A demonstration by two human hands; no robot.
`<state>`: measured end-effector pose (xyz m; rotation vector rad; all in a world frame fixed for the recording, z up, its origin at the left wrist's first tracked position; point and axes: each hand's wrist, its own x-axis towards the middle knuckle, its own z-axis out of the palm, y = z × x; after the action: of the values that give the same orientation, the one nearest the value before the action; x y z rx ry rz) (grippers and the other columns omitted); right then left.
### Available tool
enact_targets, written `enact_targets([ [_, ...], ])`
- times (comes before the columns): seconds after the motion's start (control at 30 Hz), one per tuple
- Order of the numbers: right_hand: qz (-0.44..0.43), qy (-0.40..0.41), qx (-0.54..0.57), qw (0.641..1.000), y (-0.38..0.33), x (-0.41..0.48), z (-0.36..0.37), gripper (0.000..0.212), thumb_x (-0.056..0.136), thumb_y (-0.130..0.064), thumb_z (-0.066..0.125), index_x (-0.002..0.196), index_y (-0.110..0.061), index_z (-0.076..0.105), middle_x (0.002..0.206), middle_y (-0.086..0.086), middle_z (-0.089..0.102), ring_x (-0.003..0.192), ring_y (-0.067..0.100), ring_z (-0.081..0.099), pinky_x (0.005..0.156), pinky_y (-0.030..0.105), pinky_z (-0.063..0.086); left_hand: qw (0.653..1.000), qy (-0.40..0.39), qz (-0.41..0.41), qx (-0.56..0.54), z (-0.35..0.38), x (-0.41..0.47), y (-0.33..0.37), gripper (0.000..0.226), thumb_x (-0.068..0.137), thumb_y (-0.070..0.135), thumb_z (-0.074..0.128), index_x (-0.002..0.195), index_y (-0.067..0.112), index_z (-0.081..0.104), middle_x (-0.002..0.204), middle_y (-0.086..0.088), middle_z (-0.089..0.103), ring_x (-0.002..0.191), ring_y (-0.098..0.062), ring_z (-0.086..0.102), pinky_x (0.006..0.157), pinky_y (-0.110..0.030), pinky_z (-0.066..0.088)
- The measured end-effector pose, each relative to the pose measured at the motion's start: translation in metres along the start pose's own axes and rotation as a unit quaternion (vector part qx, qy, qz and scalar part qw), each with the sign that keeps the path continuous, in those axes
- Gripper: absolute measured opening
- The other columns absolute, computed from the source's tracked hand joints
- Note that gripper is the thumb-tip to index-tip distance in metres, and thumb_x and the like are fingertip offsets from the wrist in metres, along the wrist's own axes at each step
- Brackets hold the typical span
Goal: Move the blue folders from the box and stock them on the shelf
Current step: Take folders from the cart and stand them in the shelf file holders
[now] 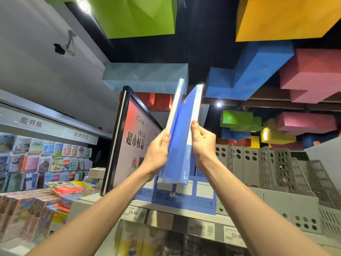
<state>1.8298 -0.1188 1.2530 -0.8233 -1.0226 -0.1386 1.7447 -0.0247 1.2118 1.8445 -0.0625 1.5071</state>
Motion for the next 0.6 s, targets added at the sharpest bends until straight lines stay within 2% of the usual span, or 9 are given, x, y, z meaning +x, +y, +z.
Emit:
enact_targets([
  [0.1, -0.03, 0.036, -0.02, 0.999, -0.003, 0.0, -0.017, 0.057, 0.1, -0.037, 0.055, 0.084, 0.017, 0.055, 0.072, 0.006, 0.054, 0.069, 0.019, 0.044, 0.064, 0.036, 0.036, 0.997, 0.063, 0.002, 0.033, 0.002, 0.001, -0.001, 0.038, 0.11, 0.033, 0.033, 0.137, 0.021, 0.056, 0.124, 0.015, 0.064, 0.118, -0.003, 0.056, 0.1, -0.019, 0.041],
  [0.17, -0.049, 0.058, -0.032, 0.997, -0.008, 0.0, -0.031, 0.06, 0.101, -0.036, 0.054, 0.086, 0.022, 0.048, 0.073, 0.004, 0.048, 0.068, 0.018, 0.037, 0.064, 0.033, 0.029, 0.994, 0.088, 0.008, 0.058, 0.001, 0.002, 0.001, 0.035, 0.11, 0.031, 0.032, 0.129, 0.017, 0.059, 0.114, 0.012, 0.064, 0.11, -0.008, 0.057, 0.09, -0.015, 0.042],
  [0.23, -0.054, 0.084, -0.044, 0.994, -0.016, 0.0, -0.045, 0.058, 0.103, -0.032, 0.053, 0.075, 0.018, 0.047, 0.068, 0.003, 0.042, 0.064, 0.017, 0.032, 0.061, 0.03, 0.025, 0.992, 0.103, 0.004, 0.075, -0.002, 0.003, 0.002, 0.038, 0.11, 0.031, 0.031, 0.13, 0.013, 0.058, 0.117, 0.004, 0.064, 0.111, -0.012, 0.057, 0.085, -0.012, 0.041],
  [0.3, -0.059, 0.101, -0.05, 0.992, -0.022, 0.0, -0.055, 0.054, 0.103, -0.03, 0.052, 0.064, 0.006, 0.045, 0.059, 0.0, 0.039, 0.057, 0.011, 0.029, 0.054, 0.026, 0.021, 0.99, 0.112, 0.0, 0.086, -0.006, 0.006, 0.002, 0.041, 0.11, 0.033, 0.031, 0.132, 0.011, 0.056, 0.123, -0.001, 0.064, 0.115, -0.016, 0.058, 0.093, -0.022, 0.041],
  [0.37, -0.068, 0.111, -0.07, 0.989, -0.022, 0.002, -0.064, 0.053, 0.103, -0.032, 0.052, 0.06, -0.002, 0.043, 0.053, -0.005, 0.038, 0.054, 0.009, 0.028, 0.052, 0.026, 0.02, 0.988, 0.116, -0.01, 0.1, -0.008, 0.007, 0.003, 0.043, 0.11, 0.034, 0.03, 0.137, 0.01, 0.054, 0.127, -0.001, 0.061, 0.119, -0.016, 0.056, 0.097, -0.025, 0.039],
  [0.5, -0.103, 0.111, -0.11, 0.982, -0.013, 0.011, -0.074, 0.06, 0.102, -0.041, 0.049, 0.071, 0.01, 0.047, 0.061, 0.007, 0.045, 0.059, 0.018, 0.034, 0.059, 0.032, 0.026, 0.987, 0.123, -0.016, 0.103, -0.012, 0.013, 0.0, 0.045, 0.111, 0.033, 0.029, 0.144, 0.01, 0.047, 0.125, 0.011, 0.05, 0.119, -0.008, 0.048, 0.097, -0.023, 0.034],
  [0.6, -0.124, 0.117, -0.117, 0.978, -0.009, 0.015, -0.073, 0.058, 0.103, -0.038, 0.049, 0.067, 0.007, 0.047, 0.058, 0.006, 0.046, 0.056, 0.014, 0.035, 0.057, 0.03, 0.027, 0.986, 0.124, -0.002, 0.116, -0.015, 0.028, -0.011, 0.044, 0.11, 0.034, 0.03, 0.14, 0.011, 0.053, 0.124, 0.006, 0.058, 0.12, -0.016, 0.055, 0.095, -0.026, 0.039],
])
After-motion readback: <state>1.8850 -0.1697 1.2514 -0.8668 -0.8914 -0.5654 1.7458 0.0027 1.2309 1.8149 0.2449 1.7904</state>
